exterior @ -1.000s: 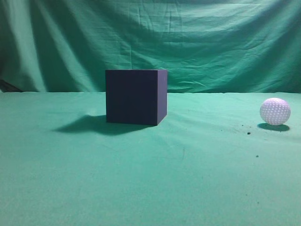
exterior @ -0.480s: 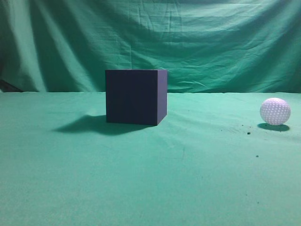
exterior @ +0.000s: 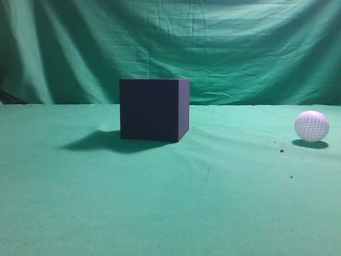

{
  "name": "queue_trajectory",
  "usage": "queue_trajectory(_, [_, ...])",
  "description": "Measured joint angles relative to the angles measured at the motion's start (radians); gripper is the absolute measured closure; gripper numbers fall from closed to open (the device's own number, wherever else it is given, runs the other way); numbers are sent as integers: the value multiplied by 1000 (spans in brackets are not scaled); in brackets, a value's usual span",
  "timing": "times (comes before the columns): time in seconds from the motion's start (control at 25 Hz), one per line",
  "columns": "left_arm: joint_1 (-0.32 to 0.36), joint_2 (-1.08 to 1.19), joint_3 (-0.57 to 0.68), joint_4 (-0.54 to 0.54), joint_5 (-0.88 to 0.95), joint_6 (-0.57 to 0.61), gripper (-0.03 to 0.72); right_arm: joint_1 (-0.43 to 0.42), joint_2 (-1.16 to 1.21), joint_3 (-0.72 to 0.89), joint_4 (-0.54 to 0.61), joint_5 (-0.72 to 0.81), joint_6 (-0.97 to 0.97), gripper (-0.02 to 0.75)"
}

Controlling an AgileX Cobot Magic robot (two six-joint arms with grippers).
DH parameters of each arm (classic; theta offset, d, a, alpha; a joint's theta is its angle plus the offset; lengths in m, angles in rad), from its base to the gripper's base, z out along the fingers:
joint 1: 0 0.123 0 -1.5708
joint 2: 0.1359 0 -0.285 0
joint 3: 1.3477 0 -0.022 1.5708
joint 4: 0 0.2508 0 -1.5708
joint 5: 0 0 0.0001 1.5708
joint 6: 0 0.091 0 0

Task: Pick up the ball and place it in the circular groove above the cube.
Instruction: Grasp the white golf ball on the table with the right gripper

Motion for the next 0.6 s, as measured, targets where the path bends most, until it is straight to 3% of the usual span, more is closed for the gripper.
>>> queue_trajectory(0.16, [0,0,0,0,0,0,688,0,0,0,75,-128,5,687])
queue_trajectory(0.4, [0,0,0,0,0,0,688,0,0,0,126,-481,3,687])
queue_trajectory(0.6, [0,0,0,0,0,0,688,-2,14,-113,130,-420,3,687])
